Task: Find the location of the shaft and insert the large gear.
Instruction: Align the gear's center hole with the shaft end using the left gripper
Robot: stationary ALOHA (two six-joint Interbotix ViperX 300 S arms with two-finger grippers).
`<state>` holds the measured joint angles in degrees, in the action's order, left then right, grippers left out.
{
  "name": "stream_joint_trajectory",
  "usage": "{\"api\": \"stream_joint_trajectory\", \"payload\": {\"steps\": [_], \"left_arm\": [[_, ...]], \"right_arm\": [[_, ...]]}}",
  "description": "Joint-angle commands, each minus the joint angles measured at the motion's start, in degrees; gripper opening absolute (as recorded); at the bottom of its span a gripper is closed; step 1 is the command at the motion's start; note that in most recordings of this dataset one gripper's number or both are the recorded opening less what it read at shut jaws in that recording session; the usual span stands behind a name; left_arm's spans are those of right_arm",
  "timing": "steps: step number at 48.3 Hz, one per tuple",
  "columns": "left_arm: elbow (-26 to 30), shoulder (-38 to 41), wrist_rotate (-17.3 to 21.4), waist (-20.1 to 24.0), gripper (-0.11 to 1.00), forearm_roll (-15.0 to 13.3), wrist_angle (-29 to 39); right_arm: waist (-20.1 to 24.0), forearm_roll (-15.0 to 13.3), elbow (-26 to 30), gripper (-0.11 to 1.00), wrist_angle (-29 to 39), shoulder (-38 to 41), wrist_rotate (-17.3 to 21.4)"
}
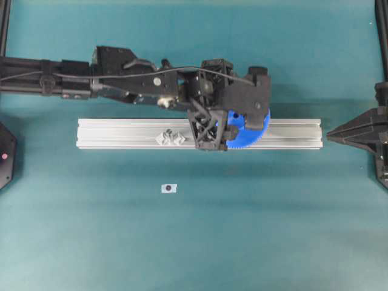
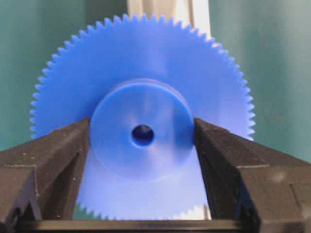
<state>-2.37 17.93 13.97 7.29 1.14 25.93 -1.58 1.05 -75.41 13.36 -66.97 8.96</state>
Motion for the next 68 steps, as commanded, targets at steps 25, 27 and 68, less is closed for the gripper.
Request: {"api": "stream_joint_trajectory", "payload": {"steps": [25, 27, 68], "left_arm": [[5.1, 1.4, 0.3, 1.7, 0.71, 0.1, 0.9], [5.1, 1.3, 0.3, 1.7, 0.71, 0.1, 1.5], [5.7, 1.7, 0.1, 1.8, 0.71, 0.1, 3.2]], "right_arm": [[-0.3, 0.0, 0.5, 0.02, -0.6, 0.4, 0.5], [-0.3, 0.0, 0.5, 0.02, -0.5, 0.4, 0.5], [-0.6, 0.0, 0.2, 0.02, -1.1, 0.4, 0.5]]}}
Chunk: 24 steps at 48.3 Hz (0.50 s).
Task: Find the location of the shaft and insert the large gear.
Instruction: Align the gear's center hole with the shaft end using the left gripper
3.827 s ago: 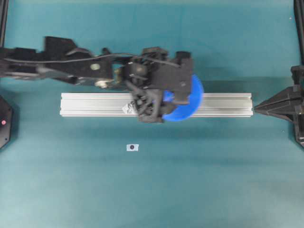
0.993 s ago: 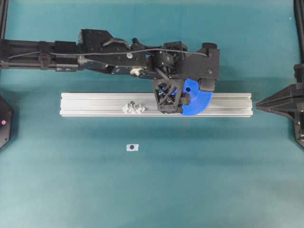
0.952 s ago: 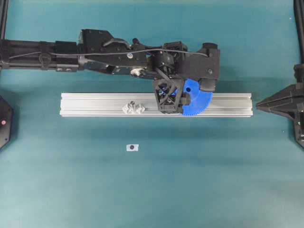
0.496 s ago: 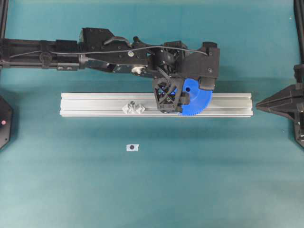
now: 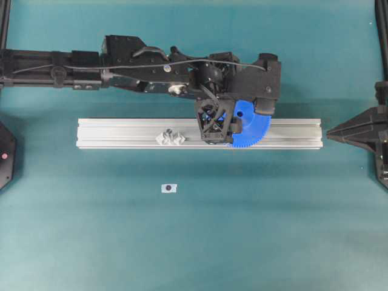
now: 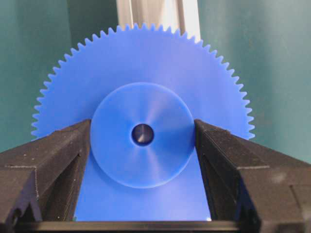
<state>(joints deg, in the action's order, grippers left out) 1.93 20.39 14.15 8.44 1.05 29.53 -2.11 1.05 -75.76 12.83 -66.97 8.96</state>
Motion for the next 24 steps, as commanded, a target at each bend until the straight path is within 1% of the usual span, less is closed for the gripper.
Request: {"api": "stream_joint_trajectory", "payload": {"steps": [1, 8, 12, 15, 24], "left_arm": [[1.5, -0.9, -0.3, 0.6, 0.71, 0.2, -0.4], [1.5, -0.7, -0.8, 0.8, 0.73, 0.2, -0.5], [1.6, -0.6, -1.4, 0.7, 0.88, 0.2, -0.5], [1.6, -0.6, -2.0, 0.8, 0.94, 0.2, -0.4], [1.6, -0.8, -2.8, 0.7, 0.94, 0.2, -0.3]], "right_arm": [[-0.1, 0.0, 0.5, 0.02, -0.6, 0.4, 0.5], [0.0, 0.0, 0.4, 0.02, -0.6, 0.4, 0.4], [-0.1, 0.0, 0.4, 0.02, -0.6, 0.4, 0.4], [-0.1, 0.0, 0.4, 0.02, -0.6, 0.4, 0.5], [-0.1, 0.0, 0.4, 0.02, -0.8, 0.4, 0.5]]}}
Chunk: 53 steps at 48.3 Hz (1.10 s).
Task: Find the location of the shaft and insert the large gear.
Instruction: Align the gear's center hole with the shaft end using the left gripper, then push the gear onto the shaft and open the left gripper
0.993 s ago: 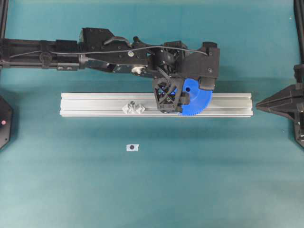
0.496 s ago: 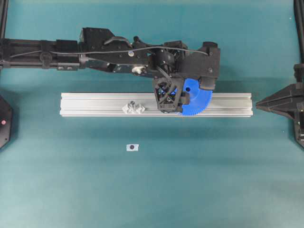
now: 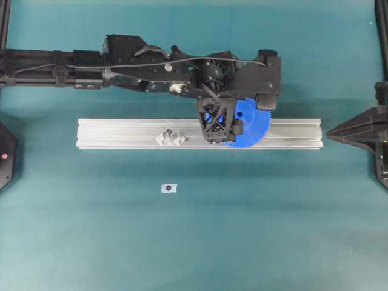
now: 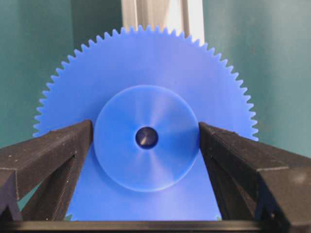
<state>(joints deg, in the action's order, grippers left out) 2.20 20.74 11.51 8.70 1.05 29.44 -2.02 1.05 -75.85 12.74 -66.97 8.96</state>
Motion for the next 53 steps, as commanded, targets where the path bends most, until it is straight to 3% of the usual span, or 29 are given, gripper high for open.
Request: {"api": "stream_joint_trajectory", "payload": {"steps": [1, 43, 53], "left_arm": [[1.3, -1.1, -0.2, 0.4, 0.94, 0.2, -0.2], [6.9, -1.4, -3.1, 0.4, 0.94, 0.2, 6.5], [6.7, -2.0, -6.4, -1.5, 0.94, 0.1, 8.4]], "right_arm": [[-0.1, 0.0, 0.5, 0.02, -0.7, 0.4, 0.5], [-0.1, 0.0, 0.5, 0.02, -0.9, 0.0, 0.5], [-0.2, 0.0, 0.4, 0.02, -0.9, 0.0, 0.5]]}}
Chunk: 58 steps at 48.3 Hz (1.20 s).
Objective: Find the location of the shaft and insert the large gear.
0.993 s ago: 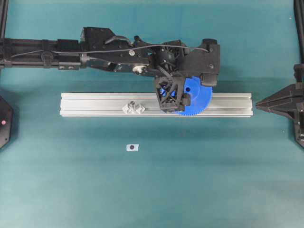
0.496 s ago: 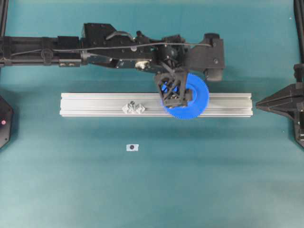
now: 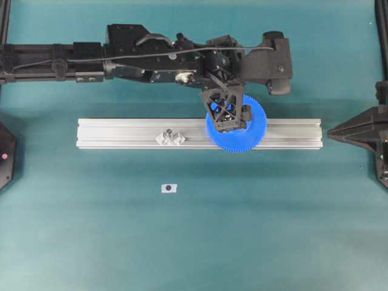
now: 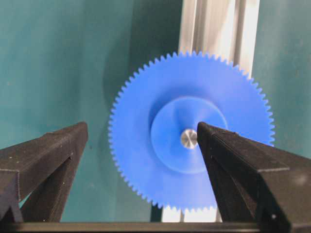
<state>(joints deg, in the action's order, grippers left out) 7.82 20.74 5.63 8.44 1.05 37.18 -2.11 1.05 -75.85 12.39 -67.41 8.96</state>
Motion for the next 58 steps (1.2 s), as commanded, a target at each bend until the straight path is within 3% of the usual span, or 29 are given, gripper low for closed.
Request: {"api": "stream_joint_trajectory", "payload": {"steps": [1, 23, 40, 58], "left_arm": [[1.1, -2.1, -0.7, -1.5, 0.94, 0.1, 1.1], [-2.5, -8.3, -2.1, -2.9, 0.94, 0.1, -0.8], [-14.9, -17.5, -5.8, -2.9, 0.94, 0.1, -13.3], [-26.3, -26.7, -6.9, -3.9, 0.94, 0.1, -18.2]], "right_arm": [[-0.1, 0.0, 0.4, 0.02, -0.5, 0.4, 0.5], [-0.5, 0.0, 0.3, 0.02, -0.5, 0.4, 0.5], [-0.6, 0.0, -0.1, 0.02, -0.5, 0.4, 2.9], [-0.6, 0.0, 0.0, 0.02, -0.4, 0.0, 3.0]]}}
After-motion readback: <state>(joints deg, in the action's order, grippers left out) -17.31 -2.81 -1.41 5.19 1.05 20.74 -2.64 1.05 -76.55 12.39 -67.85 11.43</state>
